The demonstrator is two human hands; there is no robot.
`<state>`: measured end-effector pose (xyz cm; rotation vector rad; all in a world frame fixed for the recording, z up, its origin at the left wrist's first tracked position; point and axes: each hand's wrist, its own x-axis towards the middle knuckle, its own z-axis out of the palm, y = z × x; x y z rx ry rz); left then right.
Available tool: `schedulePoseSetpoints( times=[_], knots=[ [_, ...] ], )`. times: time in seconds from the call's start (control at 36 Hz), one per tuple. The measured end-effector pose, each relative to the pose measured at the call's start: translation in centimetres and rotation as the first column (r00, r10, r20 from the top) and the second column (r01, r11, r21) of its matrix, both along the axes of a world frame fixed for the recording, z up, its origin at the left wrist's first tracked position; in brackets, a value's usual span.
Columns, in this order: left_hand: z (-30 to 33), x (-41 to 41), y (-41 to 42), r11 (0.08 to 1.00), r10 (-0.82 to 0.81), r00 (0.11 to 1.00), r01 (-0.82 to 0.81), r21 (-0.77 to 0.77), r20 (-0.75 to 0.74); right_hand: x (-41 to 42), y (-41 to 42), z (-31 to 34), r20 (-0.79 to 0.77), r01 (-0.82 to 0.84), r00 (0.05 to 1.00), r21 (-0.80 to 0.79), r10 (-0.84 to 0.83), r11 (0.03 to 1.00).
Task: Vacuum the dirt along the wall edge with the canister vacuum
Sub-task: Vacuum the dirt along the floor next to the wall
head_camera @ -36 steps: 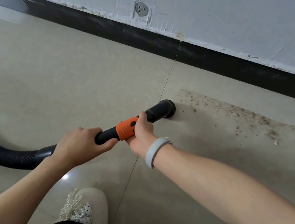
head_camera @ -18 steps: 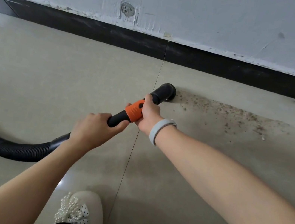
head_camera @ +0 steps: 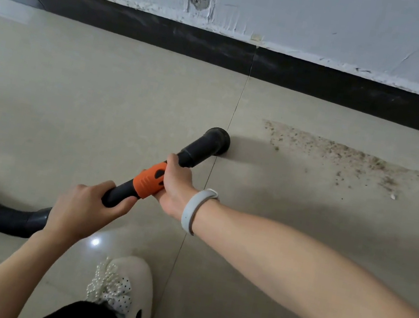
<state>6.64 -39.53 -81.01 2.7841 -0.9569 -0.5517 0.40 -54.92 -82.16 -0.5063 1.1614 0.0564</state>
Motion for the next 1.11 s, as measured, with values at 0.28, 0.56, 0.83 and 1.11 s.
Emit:
schedulePoseSetpoints(
  times=[0.28,0.56,0.83,1.11],
  knots=[
    [-0.3,0.8,2.6,0.995,-0.08,0.996,0.077,0.071,0.043,-0.3,2.8,-0.8,-0.048,0.025,0.999,0.075,-0.021,0.997],
    [-0.5,-0.3,-1.4,0.997,-0.056,0.994,0.05,0.058,0.089,0.0,-1.1,-1.3,-0.101,-0.019,0.995,-0.04,0.015,0.999],
    [-1.1,0.0,-4.2,0.982,0.186,0.976,-0.18,-0.061,0.113,4.4,-5.6,0.2,0.005,-0.243,0.97,-0.113,0.245,0.963],
    [-1.5,-0.4,-5.0,0.991,0.112,0.993,-0.115,-0.065,-0.044,2.0,-5.8,-1.2,-0.086,-0.195,0.979,-0.143,0.184,0.97]
  ],
)
